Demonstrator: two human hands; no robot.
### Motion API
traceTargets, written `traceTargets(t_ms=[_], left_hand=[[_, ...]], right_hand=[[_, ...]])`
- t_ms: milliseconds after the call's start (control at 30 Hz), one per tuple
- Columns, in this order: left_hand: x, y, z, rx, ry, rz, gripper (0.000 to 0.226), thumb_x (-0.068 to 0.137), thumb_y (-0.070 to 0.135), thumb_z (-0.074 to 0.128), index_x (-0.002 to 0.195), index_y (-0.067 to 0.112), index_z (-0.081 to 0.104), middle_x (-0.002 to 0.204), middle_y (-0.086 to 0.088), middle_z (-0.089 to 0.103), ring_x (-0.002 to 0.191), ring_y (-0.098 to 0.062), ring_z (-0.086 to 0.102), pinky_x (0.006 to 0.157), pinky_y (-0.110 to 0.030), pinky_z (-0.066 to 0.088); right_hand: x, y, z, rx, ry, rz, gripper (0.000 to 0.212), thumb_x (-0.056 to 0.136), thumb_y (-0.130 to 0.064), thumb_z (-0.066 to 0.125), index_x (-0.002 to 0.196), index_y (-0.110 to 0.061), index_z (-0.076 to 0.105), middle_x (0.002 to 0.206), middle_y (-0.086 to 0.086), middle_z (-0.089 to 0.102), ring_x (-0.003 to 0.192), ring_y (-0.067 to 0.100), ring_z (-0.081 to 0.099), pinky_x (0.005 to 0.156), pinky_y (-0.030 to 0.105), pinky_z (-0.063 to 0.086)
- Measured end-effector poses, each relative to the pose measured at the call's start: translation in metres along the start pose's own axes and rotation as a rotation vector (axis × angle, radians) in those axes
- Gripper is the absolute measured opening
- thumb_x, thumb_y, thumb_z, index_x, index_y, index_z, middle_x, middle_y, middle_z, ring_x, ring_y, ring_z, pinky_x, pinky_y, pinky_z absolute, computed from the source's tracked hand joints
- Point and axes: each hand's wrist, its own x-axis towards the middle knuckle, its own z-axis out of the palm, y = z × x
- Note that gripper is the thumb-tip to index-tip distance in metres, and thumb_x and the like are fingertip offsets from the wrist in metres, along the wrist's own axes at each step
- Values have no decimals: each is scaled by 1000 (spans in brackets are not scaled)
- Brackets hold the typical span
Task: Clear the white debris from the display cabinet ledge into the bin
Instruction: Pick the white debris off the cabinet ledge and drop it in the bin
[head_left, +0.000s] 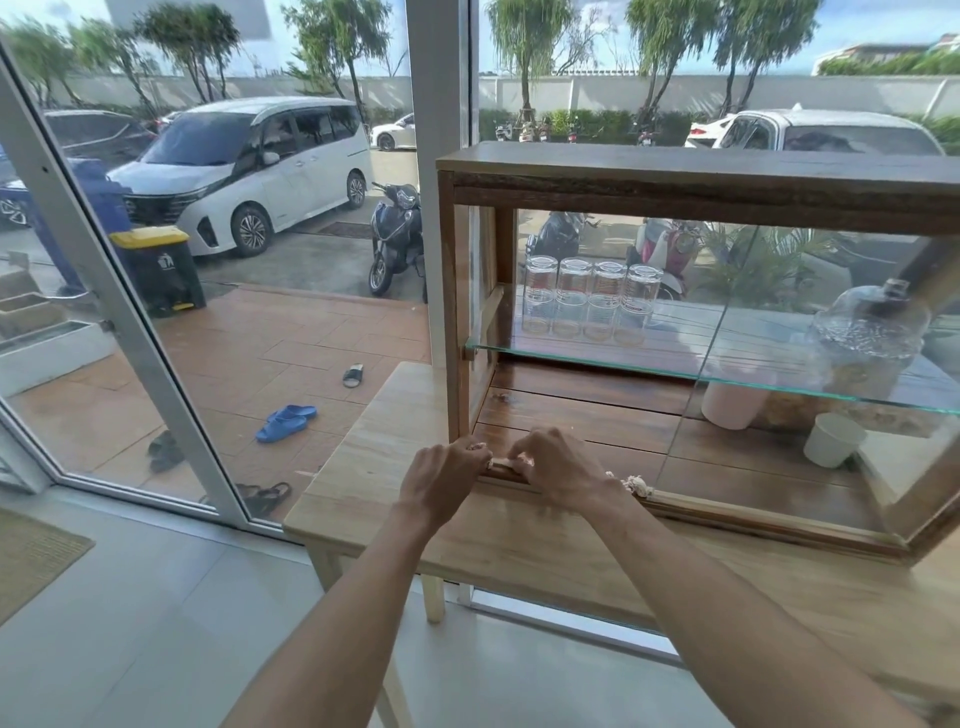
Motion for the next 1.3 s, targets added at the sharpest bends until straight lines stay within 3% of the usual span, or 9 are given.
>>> traceTargets(t_ms=[100, 167, 233, 400, 533, 733, 1000, 1300], left_hand=[[1, -1, -7, -8, 3, 35, 20, 92, 9, 65, 106, 23, 68, 112, 3, 75, 73, -26, 76, 52, -36, 60], [0, 1, -12, 9, -4, 45, 24, 91, 7, 67, 112, 20, 68, 98, -1, 78, 69, -27, 76, 51, -37, 60], [-1, 3, -14, 34, -18, 50, 15, 93, 9, 65, 104, 18, 69, 86, -4, 77, 66, -29, 75, 51, -37, 57], [2, 2, -6, -36, 17, 55, 14, 89, 7, 68, 98, 17, 68, 103, 1, 71, 59, -28, 72, 46, -34, 57], [11, 6, -3, -95, 0, 0, 12, 96, 11, 54, 97, 14, 65, 108, 1, 69, 68, -31, 73, 52, -36, 54], [34, 12, -1, -151, -123, -63, 23, 92, 0, 50, 100, 13, 67, 94, -11, 73, 84, -36, 72, 67, -42, 58], [41, 19, -2, -64, -148, -36, 27, 90, -5, 54, 105, 11, 69, 105, -10, 72, 95, -32, 72, 75, -42, 58], [25, 21, -2, -117, 4, -8, 24, 91, -4, 54, 105, 11, 67, 99, -5, 70, 82, -36, 73, 63, -41, 58]], right_hand=[[0, -2, -1, -45, -28, 29, 20, 91, -23, 65, 106, -30, 75, 113, 3, 74, 100, 27, 70, 82, 34, 55], [0, -3, 0, -66, -30, 36, 21, 91, -22, 65, 108, -30, 75, 114, 5, 73, 101, 28, 70, 81, 34, 53], [0, -4, 1, -84, -25, 36, 22, 92, -21, 65, 110, -30, 74, 115, 5, 73, 102, 28, 69, 81, 33, 51], [-1, -5, 2, -58, -3, 69, 19, 91, -21, 67, 105, -30, 76, 109, 5, 74, 97, 26, 70, 76, 33, 52], [-1, -7, 4, -38, -7, 87, 19, 91, -20, 67, 105, -30, 76, 110, 5, 74, 97, 27, 71, 74, 34, 52], [-3, -3, 8, 1, 8, 91, 26, 92, -11, 63, 110, -24, 76, 114, 5, 74, 104, 26, 69, 81, 33, 51], [0, 0, 10, 14, 3, 87, 32, 89, -5, 61, 111, -24, 76, 114, 5, 74, 104, 25, 69, 84, 31, 52], [0, 10, 13, 179, 39, 73, 24, 87, -5, 69, 104, -18, 78, 103, 9, 77, 94, 22, 73, 76, 29, 56]])
